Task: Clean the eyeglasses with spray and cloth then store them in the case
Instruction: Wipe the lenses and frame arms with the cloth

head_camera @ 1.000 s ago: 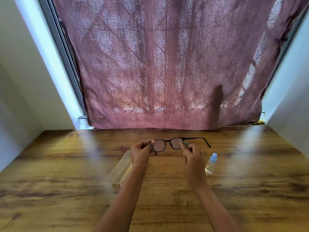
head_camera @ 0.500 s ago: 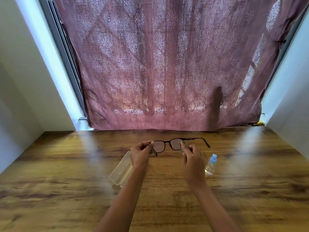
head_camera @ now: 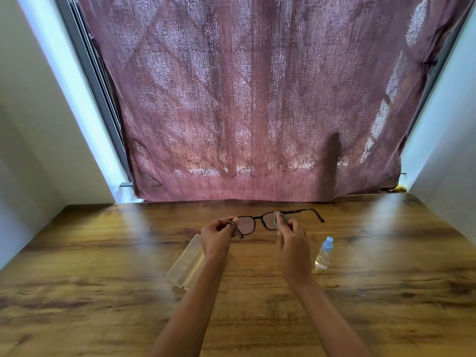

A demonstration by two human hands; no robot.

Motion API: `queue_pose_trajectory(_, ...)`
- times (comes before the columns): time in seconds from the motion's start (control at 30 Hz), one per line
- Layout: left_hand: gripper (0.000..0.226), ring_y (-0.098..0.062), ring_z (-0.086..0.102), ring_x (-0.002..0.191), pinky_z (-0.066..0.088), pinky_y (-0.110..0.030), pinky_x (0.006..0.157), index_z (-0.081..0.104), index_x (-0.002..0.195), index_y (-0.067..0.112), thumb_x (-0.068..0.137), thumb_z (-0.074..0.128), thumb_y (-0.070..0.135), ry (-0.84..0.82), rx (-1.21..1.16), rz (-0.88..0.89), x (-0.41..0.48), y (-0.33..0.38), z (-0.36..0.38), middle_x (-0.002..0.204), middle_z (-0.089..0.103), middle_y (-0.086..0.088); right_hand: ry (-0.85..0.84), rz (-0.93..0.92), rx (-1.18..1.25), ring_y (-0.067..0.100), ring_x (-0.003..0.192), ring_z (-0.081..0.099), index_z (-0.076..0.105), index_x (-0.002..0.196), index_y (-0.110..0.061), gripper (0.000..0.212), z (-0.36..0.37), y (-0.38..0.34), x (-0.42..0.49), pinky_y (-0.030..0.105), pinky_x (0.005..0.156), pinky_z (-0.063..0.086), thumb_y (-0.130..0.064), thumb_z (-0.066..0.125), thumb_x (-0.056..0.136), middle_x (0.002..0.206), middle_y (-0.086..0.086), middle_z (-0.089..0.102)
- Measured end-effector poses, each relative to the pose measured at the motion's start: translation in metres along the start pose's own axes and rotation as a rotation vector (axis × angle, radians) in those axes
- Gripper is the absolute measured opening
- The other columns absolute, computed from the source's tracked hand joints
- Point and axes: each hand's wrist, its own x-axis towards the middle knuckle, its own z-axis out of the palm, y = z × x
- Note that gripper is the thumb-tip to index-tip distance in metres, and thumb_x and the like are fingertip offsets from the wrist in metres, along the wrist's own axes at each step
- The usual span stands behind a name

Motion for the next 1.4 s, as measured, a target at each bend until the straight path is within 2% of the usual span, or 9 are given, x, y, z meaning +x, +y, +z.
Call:
queue_pose_trajectory(0.1,0.013,0.003,0.051,0.042,0.042,-0.009,0.045,0.067,0.069,0.012,0.078,0.069,0.004,0.002,-0.007,0.012,0.0,0.004,0.003,0.058,0.058,-0.001,-0.054,-0.031,0.067,0.013,0.082,0.05,0.051,0.13,-0.01,0.043,0.006,-0.011,0.0,0.024,0.069,0.05,0.0,0.051,0.088,0.094,0.0,0.047)
queue_pose_trajectory(0.3,0.015,-0.007,0.051,0.053,0.042,-0.009,0.045,0.067,0.067,0.016,0.078,0.07,0.005,0.032,-0.002,-0.002,0.001,0.002,-0.004,0.061,0.06,-0.001,-0.1,-0.065,0.028,0.015,0.082,0.051,0.054,0.127,-0.014,0.046,0.005,0.0,-0.011,0.018,0.063,0.041,0.003,0.055,0.084,0.092,-0.001,0.045)
queue_pose_trajectory(0.53,0.008,-0.002,0.052,0.049,0.041,-0.009,0.045,0.069,0.083,0.001,0.077,0.07,0.006,0.027,0.009,-0.003,0.002,0.006,-0.002,0.061,0.058,-0.001,-0.033,0.0,0.03,0.02,0.087,0.052,0.047,0.133,-0.007,0.047,0.007,-0.007,0.005,0.031,0.07,0.051,0.001,0.053,0.087,0.099,0.009,0.052)
queue_pose_trajectory(0.8,0.002,0.001,0.054,0.046,0.046,-0.017,0.052,0.071,0.076,0.009,0.075,0.073,0.008,0.084,0.069,0.015,0.006,0.008,-0.005,0.054,0.062,0.006,-0.095,-0.095,0.045,0.01,0.078,0.047,0.057,0.124,-0.013,0.045,0.008,-0.001,-0.007,0.019,0.067,0.044,0.005,0.055,0.083,0.09,-0.002,0.045)
queue_pose_trajectory(0.9,0.012,-0.01,0.058,0.055,0.051,-0.027,0.063,0.068,0.07,0.015,0.074,0.073,0.005,0.07,0.069,0.031,0.005,0.009,-0.002,0.061,0.065,-0.001,-0.06,-0.046,0.063,0.013,0.08,0.053,0.061,0.119,-0.009,0.039,0.006,0.001,-0.002,0.022,0.069,0.049,0.006,0.054,0.083,0.092,0.0,0.049)
queue_pose_trajectory(0.97,0.014,-0.006,0.059,0.05,0.052,-0.025,0.061,0.067,0.069,0.016,0.073,0.073,0.005,0.07,0.115,0.082,0.005,0.013,0.0,0.065,0.065,-0.005,-0.033,0.008,0.101,0.01,0.08,0.052,0.061,0.119,-0.009,0.038,0.004,-0.001,0.001,0.012,0.068,0.04,0.005,0.053,0.084,0.092,-0.002,0.048)
queue_pose_trajectory(1.13,0.025,-0.009,0.062,0.053,0.054,-0.027,0.061,0.064,0.063,0.026,0.07,0.073,0.004,0.081,0.244,0.218,0.005,0.027,0.002,0.058,0.065,0.006,-0.007,0.184,0.202,0.005,0.077,0.045,0.063,0.118,-0.012,0.039,-0.001,0.001,0.002,0.003,0.066,0.034,0.006,0.052,0.085,0.094,0.001,0.05)
queue_pose_trajectory(1.27,0.021,-0.005,0.063,0.054,0.047,-0.018,0.057,0.065,0.066,0.024,0.07,0.074,0.006,0.086,0.356,0.296,0.002,0.032,0.002,0.053,0.065,0.011,-0.001,0.261,0.244,-0.003,0.073,0.045,0.063,0.115,-0.007,0.038,-0.006,0.002,0.0,-0.006,0.067,0.031,0.009,0.051,0.084,0.097,0.006,0.052)
queue_pose_trajectory(1.4,0.019,0.007,0.058,0.05,0.04,-0.004,0.052,0.065,0.066,0.024,0.068,0.078,0.011,0.065,0.445,0.405,0.001,0.032,0.001,0.057,0.062,0.012,0.007,0.348,0.302,0.0,0.075,0.046,0.065,0.114,-0.01,0.037,-0.004,0.007,-0.001,0.005,0.069,0.034,0.007,0.051,0.084,0.099,0.009,0.054)
